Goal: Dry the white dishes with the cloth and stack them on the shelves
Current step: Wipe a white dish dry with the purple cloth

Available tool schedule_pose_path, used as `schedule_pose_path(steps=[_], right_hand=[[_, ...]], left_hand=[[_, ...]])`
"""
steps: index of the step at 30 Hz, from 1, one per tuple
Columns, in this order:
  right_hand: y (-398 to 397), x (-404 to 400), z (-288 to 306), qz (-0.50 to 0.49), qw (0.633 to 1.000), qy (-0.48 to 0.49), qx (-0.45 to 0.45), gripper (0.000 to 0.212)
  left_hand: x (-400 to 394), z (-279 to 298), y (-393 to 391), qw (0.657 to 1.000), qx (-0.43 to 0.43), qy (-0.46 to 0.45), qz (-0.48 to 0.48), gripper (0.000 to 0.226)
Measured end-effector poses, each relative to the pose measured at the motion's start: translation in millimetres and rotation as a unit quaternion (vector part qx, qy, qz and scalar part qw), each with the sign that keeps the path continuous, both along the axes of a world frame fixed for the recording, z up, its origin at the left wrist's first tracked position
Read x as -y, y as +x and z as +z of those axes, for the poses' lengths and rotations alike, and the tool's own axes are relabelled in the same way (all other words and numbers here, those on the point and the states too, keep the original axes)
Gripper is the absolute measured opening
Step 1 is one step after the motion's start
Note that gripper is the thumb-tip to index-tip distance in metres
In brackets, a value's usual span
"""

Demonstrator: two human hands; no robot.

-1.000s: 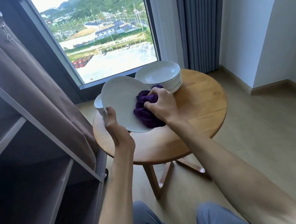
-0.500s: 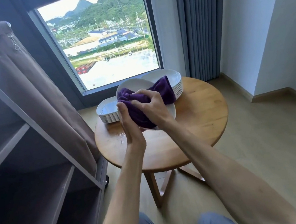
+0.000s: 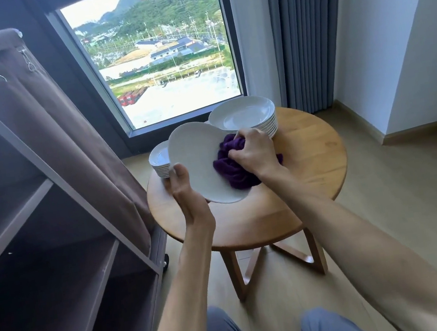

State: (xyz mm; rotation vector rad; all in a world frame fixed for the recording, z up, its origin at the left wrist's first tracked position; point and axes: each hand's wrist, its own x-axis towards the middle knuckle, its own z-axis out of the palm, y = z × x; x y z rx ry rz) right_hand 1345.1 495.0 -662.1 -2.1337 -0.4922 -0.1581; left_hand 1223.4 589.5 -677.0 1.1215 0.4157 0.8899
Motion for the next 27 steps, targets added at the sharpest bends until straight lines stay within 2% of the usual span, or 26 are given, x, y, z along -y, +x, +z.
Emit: schedule_pose_path(steps=[2, 7, 9, 11, 14, 16, 18, 21, 23, 25, 27], right_hand=[[4, -9, 1, -0.037, 0.998, 0.04, 0.013, 0.019], [6, -33, 31, -0.016, 0.993, 0.113, 0.019, 0.026], [1, -39, 45, 0.04, 0.991, 0.129, 0.016, 0.028], [-9, -40, 52, 0.142, 0.98, 0.138, 0.004, 0.025], [-26, -30, 50, 0.29, 0.938, 0.188, -0.021, 0.016], [-28, -16, 51, 0.337, 0.918, 0.206, -0.042, 0.015], [-24, -3, 53, 0.354, 0.922, 0.148, -0.051, 0.015], [-18, 12, 44, 0.329, 0.94, 0.03, -0.081, 0.014], [-11, 17, 36, 0.257, 0.964, -0.026, -0.069, 0.014], [-1, 20, 30, 0.157, 0.986, -0.029, -0.042, 0.017], [8, 20, 24, 0.081, 0.996, 0.01, -0.046, 0.02]], left_hand=[[5, 4, -3, 0.999, -0.003, 0.048, -0.021, 0.048], [6, 13, -1, 0.998, -0.014, 0.042, -0.046, 0.028], [9, 15, 2, 0.997, -0.002, 0.058, -0.053, 0.03], [11, 20, 5, 0.998, -0.002, 0.052, -0.046, 0.044], [5, 28, 9, 0.999, 0.007, 0.017, -0.036, 0.064], [0, 31, 8, 0.999, 0.021, -0.001, -0.042, 0.072], [-5, 33, 7, 0.997, 0.037, -0.046, -0.051, 0.072], [-11, 32, 8, 0.991, 0.051, -0.113, -0.06, 0.07], [-9, 27, 6, 0.995, 0.036, -0.088, -0.036, 0.061], [-6, 19, 2, 0.999, 0.025, -0.04, -0.023, 0.052], [-1, 14, -1, 0.999, 0.03, 0.002, -0.031, 0.045]])
